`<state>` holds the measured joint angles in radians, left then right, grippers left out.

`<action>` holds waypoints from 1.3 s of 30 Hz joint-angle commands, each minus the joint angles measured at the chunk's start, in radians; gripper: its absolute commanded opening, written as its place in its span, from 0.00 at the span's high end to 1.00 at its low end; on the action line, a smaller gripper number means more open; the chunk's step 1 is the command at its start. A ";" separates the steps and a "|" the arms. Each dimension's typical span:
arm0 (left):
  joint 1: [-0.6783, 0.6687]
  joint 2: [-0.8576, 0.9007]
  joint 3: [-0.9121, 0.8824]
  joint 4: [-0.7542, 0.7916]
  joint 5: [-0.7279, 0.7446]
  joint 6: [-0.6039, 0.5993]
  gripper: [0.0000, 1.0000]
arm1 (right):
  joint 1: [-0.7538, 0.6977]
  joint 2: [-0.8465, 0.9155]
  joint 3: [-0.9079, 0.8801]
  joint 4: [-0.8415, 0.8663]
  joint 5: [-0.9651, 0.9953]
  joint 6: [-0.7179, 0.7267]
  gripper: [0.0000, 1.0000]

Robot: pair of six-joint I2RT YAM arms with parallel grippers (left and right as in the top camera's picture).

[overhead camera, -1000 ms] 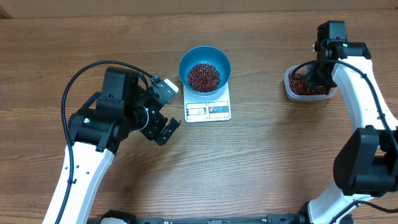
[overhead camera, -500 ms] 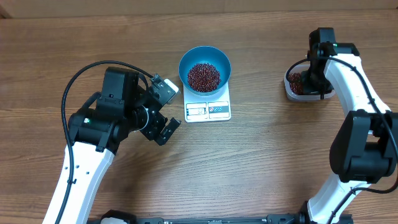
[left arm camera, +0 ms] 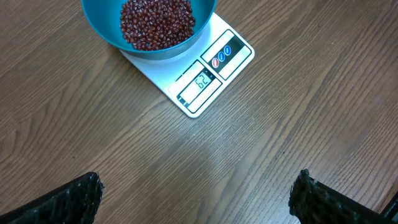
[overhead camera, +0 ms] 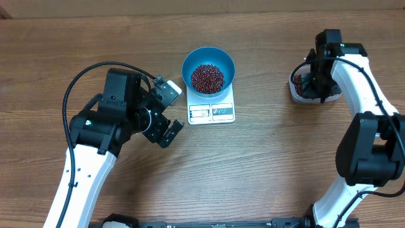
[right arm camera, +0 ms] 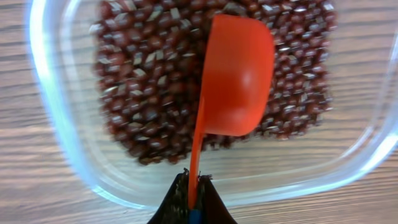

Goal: Scoop item into bowl and weigh 150g on scale
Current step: 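Dip the red scoop into the beans in the tub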

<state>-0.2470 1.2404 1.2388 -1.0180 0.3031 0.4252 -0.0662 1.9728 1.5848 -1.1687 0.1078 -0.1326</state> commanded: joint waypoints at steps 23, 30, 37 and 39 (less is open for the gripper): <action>0.005 0.003 0.026 0.001 0.000 0.000 0.00 | -0.248 0.018 0.025 -0.040 -0.651 0.046 0.96; 0.005 0.003 0.026 0.001 0.000 0.000 0.00 | -0.283 0.049 0.024 -0.042 -0.709 0.046 0.96; 0.005 0.003 0.026 0.001 0.000 0.000 0.00 | -0.283 0.053 0.023 -0.041 -0.715 0.046 0.96; 0.005 0.003 0.026 0.001 0.000 0.000 0.00 | -0.283 0.053 0.023 -0.041 -0.716 0.046 0.96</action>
<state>-0.2470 1.2404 1.2388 -1.0180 0.3031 0.4252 -0.3527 2.0190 1.6009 -1.2121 -0.5686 -0.0792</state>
